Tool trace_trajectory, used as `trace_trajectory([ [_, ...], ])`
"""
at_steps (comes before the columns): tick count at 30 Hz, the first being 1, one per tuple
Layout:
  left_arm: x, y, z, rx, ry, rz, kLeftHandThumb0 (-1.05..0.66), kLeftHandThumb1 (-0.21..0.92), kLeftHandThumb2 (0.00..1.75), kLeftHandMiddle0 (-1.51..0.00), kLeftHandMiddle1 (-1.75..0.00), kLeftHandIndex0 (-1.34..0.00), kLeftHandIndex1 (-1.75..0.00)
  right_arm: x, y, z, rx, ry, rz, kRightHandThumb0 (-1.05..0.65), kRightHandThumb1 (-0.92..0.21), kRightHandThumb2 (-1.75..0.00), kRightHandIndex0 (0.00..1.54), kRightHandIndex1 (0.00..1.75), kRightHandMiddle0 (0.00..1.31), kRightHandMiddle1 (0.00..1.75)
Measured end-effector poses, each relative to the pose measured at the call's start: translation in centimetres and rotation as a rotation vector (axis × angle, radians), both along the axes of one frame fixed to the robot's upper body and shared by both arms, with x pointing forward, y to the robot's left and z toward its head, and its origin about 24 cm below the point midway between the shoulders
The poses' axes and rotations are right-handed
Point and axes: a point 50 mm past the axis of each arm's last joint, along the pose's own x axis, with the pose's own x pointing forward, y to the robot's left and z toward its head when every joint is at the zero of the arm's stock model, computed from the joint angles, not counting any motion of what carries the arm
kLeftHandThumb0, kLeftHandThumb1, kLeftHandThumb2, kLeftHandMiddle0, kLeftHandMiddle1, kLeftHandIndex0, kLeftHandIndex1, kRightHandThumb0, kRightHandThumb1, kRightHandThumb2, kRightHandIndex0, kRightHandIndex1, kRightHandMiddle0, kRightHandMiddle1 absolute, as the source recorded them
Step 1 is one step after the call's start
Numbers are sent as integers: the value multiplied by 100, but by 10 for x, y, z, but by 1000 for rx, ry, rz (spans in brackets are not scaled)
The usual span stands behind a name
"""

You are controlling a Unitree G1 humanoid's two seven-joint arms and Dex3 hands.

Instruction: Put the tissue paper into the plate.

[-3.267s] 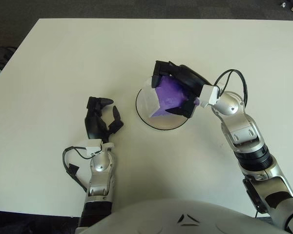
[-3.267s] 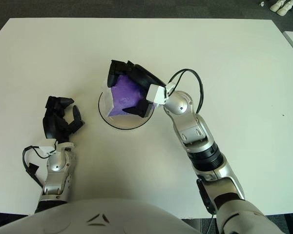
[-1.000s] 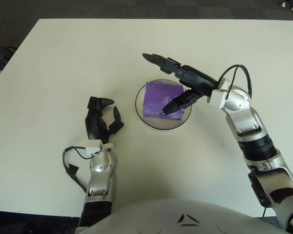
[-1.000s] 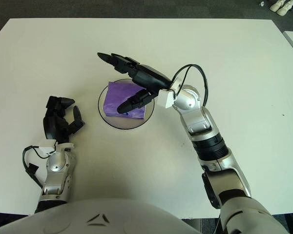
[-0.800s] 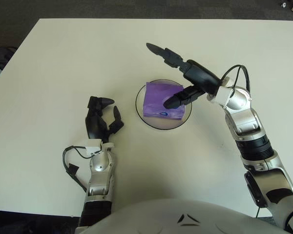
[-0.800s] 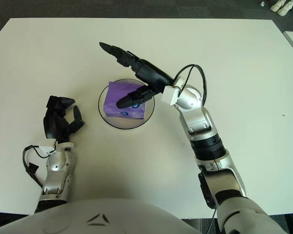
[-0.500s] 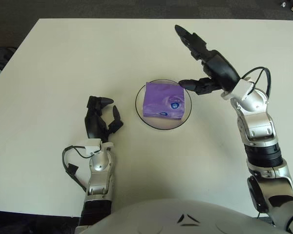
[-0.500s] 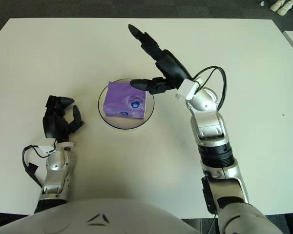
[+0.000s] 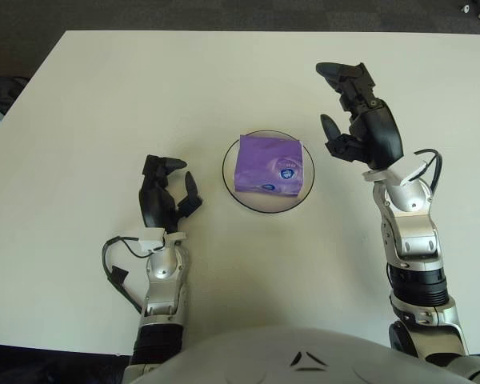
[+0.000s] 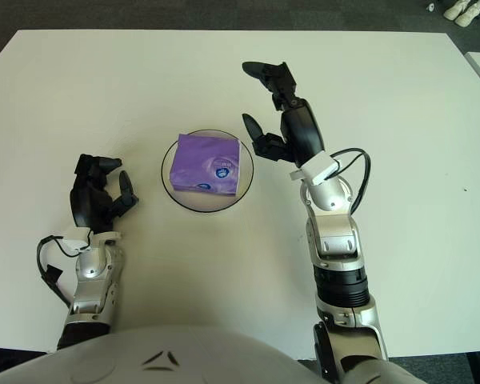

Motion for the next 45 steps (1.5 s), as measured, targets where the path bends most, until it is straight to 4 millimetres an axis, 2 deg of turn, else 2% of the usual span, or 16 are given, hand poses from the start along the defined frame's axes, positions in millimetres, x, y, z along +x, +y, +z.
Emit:
trace_trajectory([
  [2, 0, 0, 0, 0, 0, -1, -43, 48, 112, -62, -143, -48, -175, -2, -5, -2, 12, -6, -46, -67, -91, -85, 5, 85, 35, 157],
  [5, 0, 0, -1, 1, 3, -2, -43, 47, 113, -63, -145, -49, -175, -2, -10, -4, 36, -9, -92, -49, -71, -92, 15, 88, 38, 169],
  [7, 0, 0, -1, 2, 4, -3, -43, 46, 114, -64, -146, -49, -175, -1, -12, -5, 61, -12, -114, -45, -66, -94, 20, 90, 38, 172],
  [11, 1, 0, -1, 3, 2, -6, -43, 46, 115, -64, -148, -50, -175, 1, -13, -7, 106, -5, -127, -40, -67, -88, 20, 91, 35, 174],
  [21, 3, -1, 0, 2, 0, -12, -44, 44, 117, -65, -148, -51, -175, 7, -14, -14, 297, 55, -40, -41, -58, -99, 24, 89, 41, 175],
  [34, 4, 0, 0, -6, -3, -12, -43, 45, 116, -62, -146, -50, -175, 14, -13, -38, 462, 155, -37, -39, -63, -93, 37, 101, 37, 175],
  [43, 5, 0, 1, -9, -12, -19, -43, 46, 114, -63, -144, -49, -175, 12, -8, -51, 588, 201, -59, -37, -73, -80, 45, 111, 30, 175],
  [45, 5, 0, 1, -9, -12, -20, -43, 46, 114, -63, -144, -49, -175, 11, -8, -54, 595, 213, -65, -36, -78, -73, 46, 112, 27, 175],
])
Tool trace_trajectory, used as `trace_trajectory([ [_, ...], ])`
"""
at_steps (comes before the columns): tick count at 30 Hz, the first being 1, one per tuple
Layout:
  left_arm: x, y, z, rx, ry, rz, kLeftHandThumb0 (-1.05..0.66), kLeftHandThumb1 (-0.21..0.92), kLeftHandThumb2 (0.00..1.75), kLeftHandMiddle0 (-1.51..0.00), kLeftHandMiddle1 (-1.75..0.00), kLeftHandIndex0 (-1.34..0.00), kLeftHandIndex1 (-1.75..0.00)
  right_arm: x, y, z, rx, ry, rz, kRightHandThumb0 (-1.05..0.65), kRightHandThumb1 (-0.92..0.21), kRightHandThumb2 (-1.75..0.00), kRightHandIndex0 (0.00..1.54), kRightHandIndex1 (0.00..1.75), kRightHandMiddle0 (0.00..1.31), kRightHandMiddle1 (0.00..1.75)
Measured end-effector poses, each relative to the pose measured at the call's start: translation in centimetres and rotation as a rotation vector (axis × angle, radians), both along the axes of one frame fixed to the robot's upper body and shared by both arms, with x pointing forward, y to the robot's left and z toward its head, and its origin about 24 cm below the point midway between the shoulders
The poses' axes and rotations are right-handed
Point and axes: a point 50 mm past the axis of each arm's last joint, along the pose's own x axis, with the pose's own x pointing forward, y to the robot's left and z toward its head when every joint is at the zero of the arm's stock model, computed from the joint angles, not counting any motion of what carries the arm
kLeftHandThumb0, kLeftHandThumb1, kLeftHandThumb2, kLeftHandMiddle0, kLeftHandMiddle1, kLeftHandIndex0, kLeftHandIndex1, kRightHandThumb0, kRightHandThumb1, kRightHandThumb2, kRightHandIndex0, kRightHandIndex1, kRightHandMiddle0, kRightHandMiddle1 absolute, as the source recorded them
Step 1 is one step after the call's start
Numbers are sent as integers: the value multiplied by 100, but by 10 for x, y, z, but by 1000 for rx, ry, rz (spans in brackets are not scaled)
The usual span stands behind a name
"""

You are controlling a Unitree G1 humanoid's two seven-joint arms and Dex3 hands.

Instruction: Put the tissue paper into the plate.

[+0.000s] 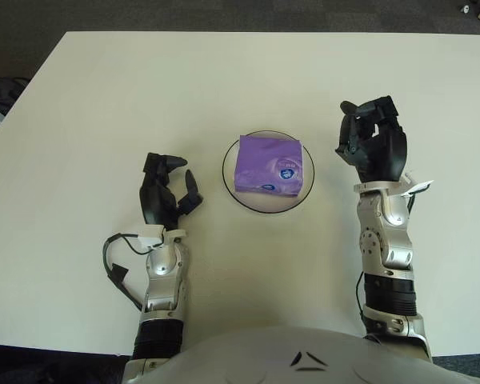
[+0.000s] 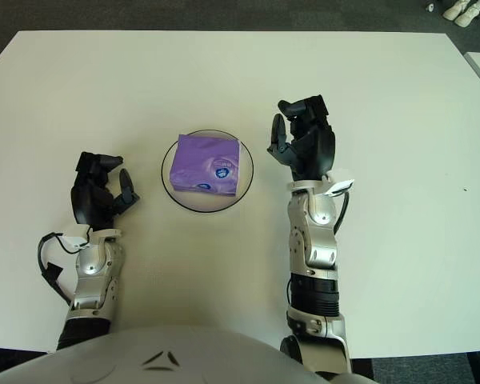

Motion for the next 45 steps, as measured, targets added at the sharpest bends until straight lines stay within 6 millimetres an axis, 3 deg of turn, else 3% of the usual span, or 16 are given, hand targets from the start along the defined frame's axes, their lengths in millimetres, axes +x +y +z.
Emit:
trace_trajectory([
  [6, 0, 0, 0, 2, 0, 0, -43, 46, 114, -64, -144, -49, -175, -1, -1, -13, 8, 66, -7, -35, -90, -56, 46, 111, 21, 175],
  [24, 3, -1, 0, 23, 15, 0, -44, 43, 119, -67, -148, -52, -175, -6, 3, -38, 167, 343, 1, -35, -92, -53, 49, 112, 20, 175],
  [45, 6, -1, 1, 23, 15, -4, -43, 48, 113, -65, -150, -48, -175, -10, 1, -48, 125, 324, -21, -35, -92, -53, 53, 115, 20, 175],
])
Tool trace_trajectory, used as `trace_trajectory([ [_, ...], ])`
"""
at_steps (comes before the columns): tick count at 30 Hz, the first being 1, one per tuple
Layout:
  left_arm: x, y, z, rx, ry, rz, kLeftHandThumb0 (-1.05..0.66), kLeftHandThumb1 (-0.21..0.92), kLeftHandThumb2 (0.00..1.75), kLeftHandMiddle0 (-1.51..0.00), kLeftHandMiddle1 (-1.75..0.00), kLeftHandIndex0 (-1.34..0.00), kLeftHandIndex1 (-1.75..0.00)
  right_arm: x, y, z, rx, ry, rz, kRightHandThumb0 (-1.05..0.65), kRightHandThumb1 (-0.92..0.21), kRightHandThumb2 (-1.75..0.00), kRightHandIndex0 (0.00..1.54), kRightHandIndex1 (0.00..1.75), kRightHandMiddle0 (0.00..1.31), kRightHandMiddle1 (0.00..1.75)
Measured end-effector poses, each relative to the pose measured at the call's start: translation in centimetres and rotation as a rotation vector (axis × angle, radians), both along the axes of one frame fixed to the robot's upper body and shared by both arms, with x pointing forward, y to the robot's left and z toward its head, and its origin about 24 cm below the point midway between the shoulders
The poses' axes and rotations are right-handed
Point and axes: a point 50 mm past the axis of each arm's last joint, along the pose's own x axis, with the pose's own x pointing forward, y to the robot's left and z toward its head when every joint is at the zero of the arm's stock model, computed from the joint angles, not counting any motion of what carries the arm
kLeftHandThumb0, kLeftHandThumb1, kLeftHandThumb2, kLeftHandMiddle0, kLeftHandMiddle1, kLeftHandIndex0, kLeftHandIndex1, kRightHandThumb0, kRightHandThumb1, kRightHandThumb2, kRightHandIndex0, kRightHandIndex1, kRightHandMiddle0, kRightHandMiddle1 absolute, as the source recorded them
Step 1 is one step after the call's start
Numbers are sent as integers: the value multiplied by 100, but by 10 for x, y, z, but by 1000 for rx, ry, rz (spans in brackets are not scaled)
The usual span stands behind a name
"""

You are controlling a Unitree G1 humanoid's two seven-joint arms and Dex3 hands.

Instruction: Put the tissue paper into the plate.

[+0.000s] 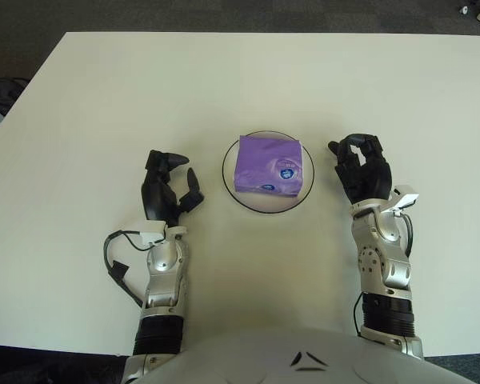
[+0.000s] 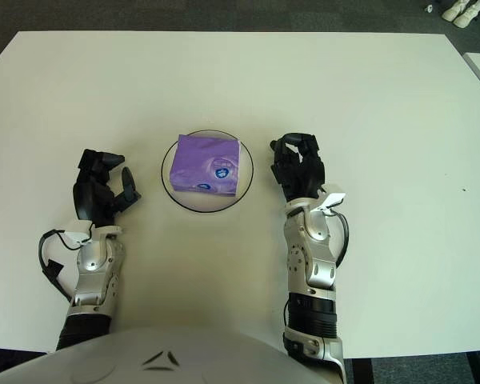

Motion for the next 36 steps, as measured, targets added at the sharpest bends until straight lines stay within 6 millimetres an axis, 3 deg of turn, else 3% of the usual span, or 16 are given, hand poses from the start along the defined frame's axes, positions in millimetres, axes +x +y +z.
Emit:
trace_trajectory([
  [8, 3, -1, 1, -3, -6, -10, -42, 49, 111, -65, -148, -47, -175, -2, 1, -5, -39, -1, -34, -36, -87, -61, 56, 121, 23, 175],
  [24, 11, -5, 0, -10, -8, -69, -41, 53, 106, -64, -144, -45, -175, -6, 2, -18, -26, -14, -72, -38, -68, -87, 56, 157, 34, 175],
  [36, 15, -9, 1, 0, -17, -118, -40, 58, 100, -62, -139, -41, -175, -8, 6, -31, -105, -77, -110, -40, -60, -97, 62, 163, 40, 175],
])
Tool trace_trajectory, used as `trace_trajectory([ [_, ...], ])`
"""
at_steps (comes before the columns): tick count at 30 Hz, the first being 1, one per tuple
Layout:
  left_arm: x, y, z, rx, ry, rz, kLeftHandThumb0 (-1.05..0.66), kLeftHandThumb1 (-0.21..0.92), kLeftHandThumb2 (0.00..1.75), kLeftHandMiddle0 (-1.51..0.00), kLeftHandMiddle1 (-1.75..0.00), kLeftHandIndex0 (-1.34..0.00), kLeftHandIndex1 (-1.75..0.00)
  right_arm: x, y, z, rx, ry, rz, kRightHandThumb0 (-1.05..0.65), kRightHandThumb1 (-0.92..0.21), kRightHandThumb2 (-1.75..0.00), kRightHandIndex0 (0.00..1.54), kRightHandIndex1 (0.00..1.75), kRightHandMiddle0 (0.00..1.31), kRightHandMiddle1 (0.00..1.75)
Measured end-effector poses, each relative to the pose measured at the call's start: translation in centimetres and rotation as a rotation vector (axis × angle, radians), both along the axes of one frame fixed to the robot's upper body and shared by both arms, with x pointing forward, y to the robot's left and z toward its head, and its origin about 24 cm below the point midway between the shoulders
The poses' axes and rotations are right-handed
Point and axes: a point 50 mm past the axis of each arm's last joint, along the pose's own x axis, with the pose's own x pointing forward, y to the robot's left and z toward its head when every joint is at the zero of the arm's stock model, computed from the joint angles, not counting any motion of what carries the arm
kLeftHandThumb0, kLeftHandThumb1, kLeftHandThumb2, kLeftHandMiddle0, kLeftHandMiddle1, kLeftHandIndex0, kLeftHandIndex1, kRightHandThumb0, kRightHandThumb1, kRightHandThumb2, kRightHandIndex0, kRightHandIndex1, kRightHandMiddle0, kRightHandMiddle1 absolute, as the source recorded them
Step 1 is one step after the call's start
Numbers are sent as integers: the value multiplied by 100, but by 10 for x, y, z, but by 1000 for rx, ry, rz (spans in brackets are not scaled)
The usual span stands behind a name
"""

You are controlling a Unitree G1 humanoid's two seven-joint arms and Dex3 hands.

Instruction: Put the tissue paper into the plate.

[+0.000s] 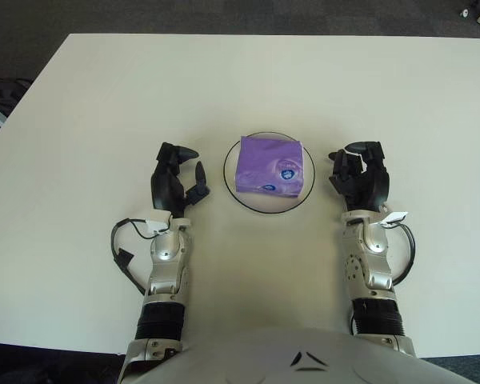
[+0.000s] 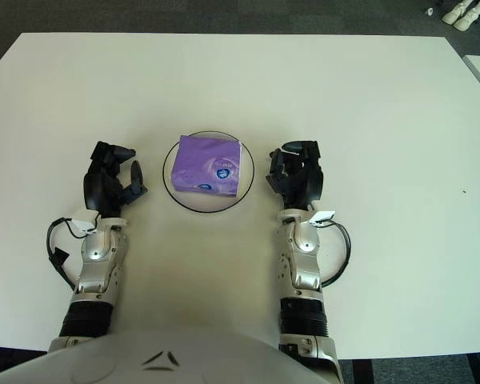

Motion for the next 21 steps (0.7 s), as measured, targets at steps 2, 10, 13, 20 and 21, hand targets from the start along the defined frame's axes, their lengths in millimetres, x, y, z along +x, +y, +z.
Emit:
trace_trajectory([
  [2, 0, -1, 0, 2, -1, -7, -40, 58, 99, -62, -139, -40, -175, -1, 1, -2, -26, -17, -5, -40, -58, -99, 64, 163, 41, 175],
  [10, 1, -3, -1, 19, 2, -58, -40, 60, 97, -64, -140, -39, -175, -1, 6, -1, -85, -53, -11, -42, -53, -105, 69, 162, 44, 175],
  [13, 1, -3, -1, 21, 3, -75, -40, 60, 96, -63, -141, -39, -175, -1, 7, 0, -96, -65, -16, -42, -53, -106, 70, 162, 45, 175],
  [20, 1, -4, -1, 33, -1, -109, -40, 61, 96, -65, -144, -39, -175, -1, 7, 1, -110, -75, -26, -42, -53, -106, 70, 162, 45, 175],
  [21, 1, -4, -1, 34, -3, -115, -40, 61, 96, -65, -145, -39, -175, -2, 8, 1, -113, -76, -26, -42, -53, -106, 70, 162, 45, 175],
])
